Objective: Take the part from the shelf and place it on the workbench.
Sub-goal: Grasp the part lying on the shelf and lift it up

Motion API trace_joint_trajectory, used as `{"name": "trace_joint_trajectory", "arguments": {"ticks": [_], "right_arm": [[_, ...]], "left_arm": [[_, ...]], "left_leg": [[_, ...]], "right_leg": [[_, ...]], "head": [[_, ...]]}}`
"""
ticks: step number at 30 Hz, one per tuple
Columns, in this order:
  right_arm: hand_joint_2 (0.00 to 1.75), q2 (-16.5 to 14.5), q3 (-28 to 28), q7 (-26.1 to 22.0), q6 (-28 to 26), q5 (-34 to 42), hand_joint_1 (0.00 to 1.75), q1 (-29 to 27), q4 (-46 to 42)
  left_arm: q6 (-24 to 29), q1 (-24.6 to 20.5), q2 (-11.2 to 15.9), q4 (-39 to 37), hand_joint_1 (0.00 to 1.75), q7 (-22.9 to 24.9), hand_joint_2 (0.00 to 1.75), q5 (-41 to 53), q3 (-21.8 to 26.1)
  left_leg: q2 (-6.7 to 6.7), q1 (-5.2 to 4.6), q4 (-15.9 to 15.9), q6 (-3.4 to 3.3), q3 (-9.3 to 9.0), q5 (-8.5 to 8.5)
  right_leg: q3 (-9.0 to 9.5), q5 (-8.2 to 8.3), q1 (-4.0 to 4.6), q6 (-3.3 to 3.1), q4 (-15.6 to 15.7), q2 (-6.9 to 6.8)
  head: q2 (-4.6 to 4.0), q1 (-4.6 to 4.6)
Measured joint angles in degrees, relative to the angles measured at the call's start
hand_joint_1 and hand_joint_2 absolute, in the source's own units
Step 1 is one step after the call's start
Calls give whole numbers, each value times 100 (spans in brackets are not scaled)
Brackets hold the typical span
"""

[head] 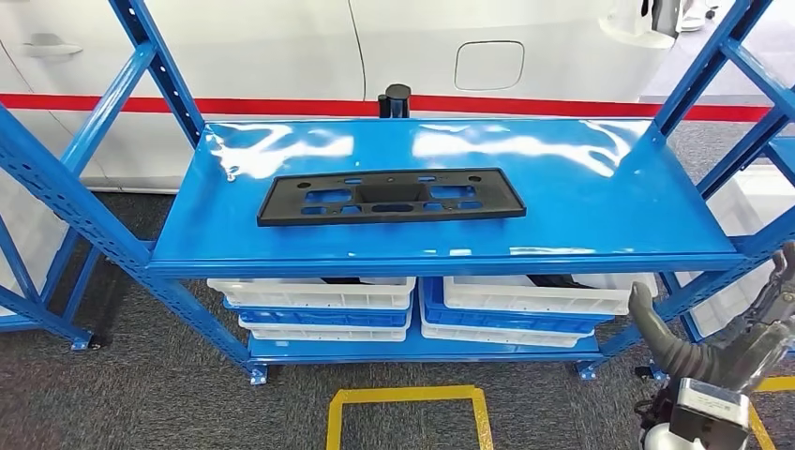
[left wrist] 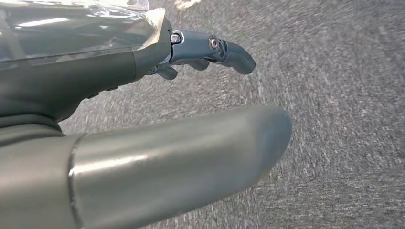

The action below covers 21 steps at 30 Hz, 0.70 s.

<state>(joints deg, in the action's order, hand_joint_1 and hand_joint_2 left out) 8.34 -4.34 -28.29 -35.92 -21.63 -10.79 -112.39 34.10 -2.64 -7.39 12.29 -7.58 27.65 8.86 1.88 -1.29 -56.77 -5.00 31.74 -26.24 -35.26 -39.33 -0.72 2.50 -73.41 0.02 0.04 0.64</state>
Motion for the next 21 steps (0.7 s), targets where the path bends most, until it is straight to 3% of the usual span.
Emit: {"name": "trace_joint_trajectory", "arguments": {"ticks": [1,2,3,4,5,6,7,9,10,13,15,16,19,21], "right_arm": [[175,2,-2,-1,2,1,0,0,6],[175,5,-3,-1,3,3,0,-1,14],[175,9,-5,-1,5,6,0,-1,26],[175,12,-7,-3,6,10,0,-1,41],[175,14,-6,-7,7,14,0,-1,56],[175,14,-5,-12,7,16,0,-2,66],[175,15,-4,-18,7,17,0,0,72],[175,18,-3,-26,7,15,0,-4,70],[175,19,-3,-30,7,13,0,-6,69],[175,18,1,-38,7,9,0,-25,66],[175,17,1,-38,7,4,0,-44,66],[175,17,2,-38,7,-1,0,-55,66],[175,10,4,-30,8,-26,0,-69,66],[175,-2,8,-6,14,-52,0,-70,67]], "left_arm": [[0,9,-5,-1,0,0,0,-8,2],[0,14,-10,-2,0,-1,0,-16,5],[1,17,-13,-3,0,-2,0,-22,7],[2,18,-13,-4,0,-3,0,-30,10],[7,18,-14,-4,0,-5,0,-34,15],[13,15,-13,-5,0,-11,0,-38,21],[19,8,-13,-5,0,-18,0,-42,26],[29,-14,-8,-5,0,-32,0,-44,32],[31,-25,-7,-5,0,-36,0,-44,32],[43,-28,-10,-5,0,-44,0,-44,32],[67,-17,-13,-5,0,-48,0,-43,33],[78,-14,-14,-5,0,-48,0,-41,33],[107,-13,-6,-5,0,-46,0,-32,34],[127,-15,8,-6,0,-41,0,-29,34]], "left_leg": [[14,8,0,14,-93,-73],[26,17,0,33,-191,-149],[37,22,0,60,-273,-227],[47,20,-8,89,-358,-323],[51,13,-7,121,-425,-414],[50,3,-12,155,-490,-490],[44,-1,-44,180,-555,-538],[4,6,-208,223,-569,-555],[-33,15,-414,249,-478,-570],[-129,72,-1378,371,184,-943],[-146,118,-1723,424,596,-1156],[-152,134,-1652,431,680,-1075],[-187,132,-708,370,481,-271],[-198,87,-363,304,392,-159]], "right_leg": [[-91,-35,-17,55,137,0],[-109,93,-35,143,419,-1],[-80,378,-56,257,757,-5],[-27,703,-73,332,1078,-21],[35,975,-70,339,1303,-43],[94,1160,-66,285,1410,-56],[139,1216,-57,174,1443,-59],[258,1221,-81,-16,1442,-34],[308,1207,-93,-85,1441,-31],[402,1144,-97,-192,1443,-41],[431,1089,-98,-208,1443,-37],[458,1057,-99,-201,1443,-34],[590,956,-95,-157,1447,-33],[623,894,-82,-95,1457,-33]], "head": [[0,1],[0,-1],[0,-3],[0,-4],[0,-5],[0,-1],[0,4],[0,14],[0,20],[0,29],[0,28],[0,27],[0,23],[0,29]]}}
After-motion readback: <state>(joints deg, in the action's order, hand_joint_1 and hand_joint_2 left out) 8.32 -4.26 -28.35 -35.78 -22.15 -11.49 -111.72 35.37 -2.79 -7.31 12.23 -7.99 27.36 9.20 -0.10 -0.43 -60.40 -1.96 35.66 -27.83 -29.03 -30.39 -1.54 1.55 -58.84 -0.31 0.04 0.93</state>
